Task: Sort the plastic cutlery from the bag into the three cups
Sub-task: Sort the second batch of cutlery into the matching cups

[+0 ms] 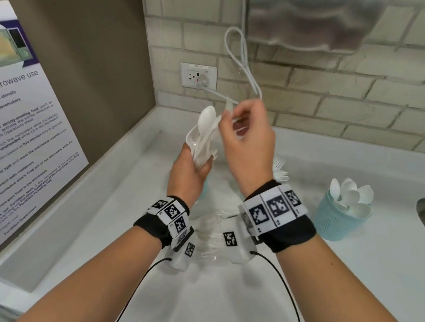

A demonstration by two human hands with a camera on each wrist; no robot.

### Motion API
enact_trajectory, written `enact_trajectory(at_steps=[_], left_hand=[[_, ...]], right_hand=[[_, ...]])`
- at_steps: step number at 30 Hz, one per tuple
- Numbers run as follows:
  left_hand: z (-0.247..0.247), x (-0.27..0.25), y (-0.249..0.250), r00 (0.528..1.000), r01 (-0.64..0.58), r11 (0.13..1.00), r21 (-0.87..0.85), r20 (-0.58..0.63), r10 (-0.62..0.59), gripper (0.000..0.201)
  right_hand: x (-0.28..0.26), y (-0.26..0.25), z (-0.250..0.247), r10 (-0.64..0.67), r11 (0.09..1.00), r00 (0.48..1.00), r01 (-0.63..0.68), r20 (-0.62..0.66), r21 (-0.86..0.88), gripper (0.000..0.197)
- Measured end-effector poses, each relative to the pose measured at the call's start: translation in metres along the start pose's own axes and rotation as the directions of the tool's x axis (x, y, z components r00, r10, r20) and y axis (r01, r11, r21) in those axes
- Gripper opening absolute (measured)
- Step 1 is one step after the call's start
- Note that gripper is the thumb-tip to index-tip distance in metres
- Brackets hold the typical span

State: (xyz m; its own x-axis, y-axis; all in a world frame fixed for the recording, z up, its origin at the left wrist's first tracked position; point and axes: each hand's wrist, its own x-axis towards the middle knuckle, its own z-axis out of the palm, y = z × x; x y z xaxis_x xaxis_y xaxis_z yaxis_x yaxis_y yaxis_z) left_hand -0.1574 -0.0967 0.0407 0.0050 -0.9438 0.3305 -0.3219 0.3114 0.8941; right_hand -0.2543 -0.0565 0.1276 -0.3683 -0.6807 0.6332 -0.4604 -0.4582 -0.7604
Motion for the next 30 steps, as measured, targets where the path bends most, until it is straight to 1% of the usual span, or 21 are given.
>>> enact_trajectory(at_steps=[2, 3, 5, 7, 8, 9, 11, 12, 14, 16, 18, 20, 22, 23, 24, 25, 27, 29, 30], left_hand=[[0.001, -0.002, -0.001, 1.000, -0.013, 1.000, -0.028, 0.017, 0.014, 0.042], [0.002, -0.003, 0.000, 0.999, -0.006, 0.999, -0.041, 0.033, 0.008, 0.041], [0.005, -0.004, 0.003, 0.999, 0.014, 0.996, -0.088, 0.033, -0.011, 0.039], [0.010, -0.004, 0.007, 0.998, 0.064, 0.982, -0.178, 0.021, -0.061, 0.026], [0.012, -0.003, 0.009, 0.995, 0.102, 0.969, -0.227, 0.035, -0.097, 0.017], [0.013, -0.002, 0.010, 0.989, 0.143, 0.952, -0.272, 0.064, -0.130, 0.011], [0.014, -0.003, 0.013, 0.969, 0.229, 0.917, -0.328, 0.171, -0.180, 0.010], [0.014, -0.004, 0.013, 0.952, 0.273, 0.889, -0.369, 0.235, -0.195, 0.009], [0.014, -0.006, 0.015, 0.916, 0.341, 0.818, -0.463, 0.359, -0.178, 0.008], [0.015, -0.007, 0.018, 0.869, 0.407, 0.755, -0.514, 0.473, -0.146, 0.012], [0.015, -0.009, 0.022, 0.807, 0.471, 0.703, -0.533, 0.582, -0.101, 0.012], [0.016, -0.010, 0.025, 0.740, 0.534, 0.658, -0.531, 0.670, -0.060, 0.014], [0.018, -0.010, 0.026, 0.689, 0.586, 0.619, -0.522, 0.724, -0.042, 0.016], [0.019, -0.010, 0.026, 0.672, 0.607, 0.600, -0.521, 0.740, -0.037, 0.016], [0.020, -0.010, 0.026, 0.664, 0.620, 0.580, -0.528, 0.747, -0.030, 0.016], [0.021, -0.010, 0.026, 0.668, 0.624, 0.562, -0.544, 0.744, -0.022, 0.015], [0.023, -0.008, 0.026, 0.694, 0.613, 0.538, -0.578, 0.720, -0.018, 0.012], [0.026, -0.008, 0.026, 0.715, 0.595, 0.553, -0.583, 0.698, -0.033, 0.010], [0.028, -0.008, 0.027, 0.725, 0.584, 0.573, -0.576, 0.687, -0.048, 0.014]], right_hand=[[0.010, -0.010, -0.011, -0.032, 0.985, 0.999, 0.038, -0.037, 0.169, 0.009], [0.014, -0.013, -0.018, -0.047, 0.974, 0.998, 0.055, -0.040, 0.220, 0.009], [0.021, -0.013, -0.028, -0.058, 0.961, 0.998, 0.067, -0.039, 0.269, 0.011], [0.025, -0.009, -0.036, -0.047, 0.964, 0.998, 0.058, -0.051, 0.260, 0.008], [0.025, -0.005, -0.039, -0.024, 0.969, 0.998, 0.036, -0.052, 0.246, 0.005], [0.025, 0.000, -0.041, 0.023, 0.974, 0.998, -0.011, -0.050, 0.228, 0.010], [0.022, 0.013, -0.043, 0.191, 0.963, 0.981, -0.184, -0.020, 0.196, 0.019], [0.020, 0.020, -0.044, 0.279, 0.945, 0.960, -0.275, 0.003, 0.176, 0.021], [0.015, 0.032, -0.043, 0.412, 0.898, 0.909, -0.417, 0.069, 0.137, 0.025], [0.010, 0.037, -0.042, 0.490, 0.842, 0.853, -0.516, 0.178, 0.159, 0.031], [0.007, 0.039, -0.041, 0.527, 0.769, 0.789, -0.601, 0.317, 0.217, 0.038], [0.005, 0.042, -0.041, 0.523, 0.709, 0.727, -0.661, 0.445, 0.247, 0.041], [0.006, 0.049, -0.043, 0.484, 0.695, 0.697, -0.674, 0.530, 0.251, 0.040], [0.007, 0.051, -0.045, 0.473, 0.693, 0.689, -0.676, 0.549, 0.250, 0.039], [0.007, 0.053, -0.047, 0.473, 0.692, 0.686, -0.678, 0.554, 0.248, 0.039], [0.007, 0.054, -0.050, 0.477, 0.691, 0.685, -0.679, 0.551, 0.246, 0.039], [0.006, 0.056, -0.055, 0.473, 0.693, 0.690, -0.675, 0.549, 0.252, 0.036], [0.005, 0.058, -0.060, 0.475, 0.700, 0.705, -0.665, 0.526, 0.260, 0.029], [0.005, 0.059, -0.061, 0.487, 0.706, 0.716, -0.660, 0.500, 0.257, 0.026]])
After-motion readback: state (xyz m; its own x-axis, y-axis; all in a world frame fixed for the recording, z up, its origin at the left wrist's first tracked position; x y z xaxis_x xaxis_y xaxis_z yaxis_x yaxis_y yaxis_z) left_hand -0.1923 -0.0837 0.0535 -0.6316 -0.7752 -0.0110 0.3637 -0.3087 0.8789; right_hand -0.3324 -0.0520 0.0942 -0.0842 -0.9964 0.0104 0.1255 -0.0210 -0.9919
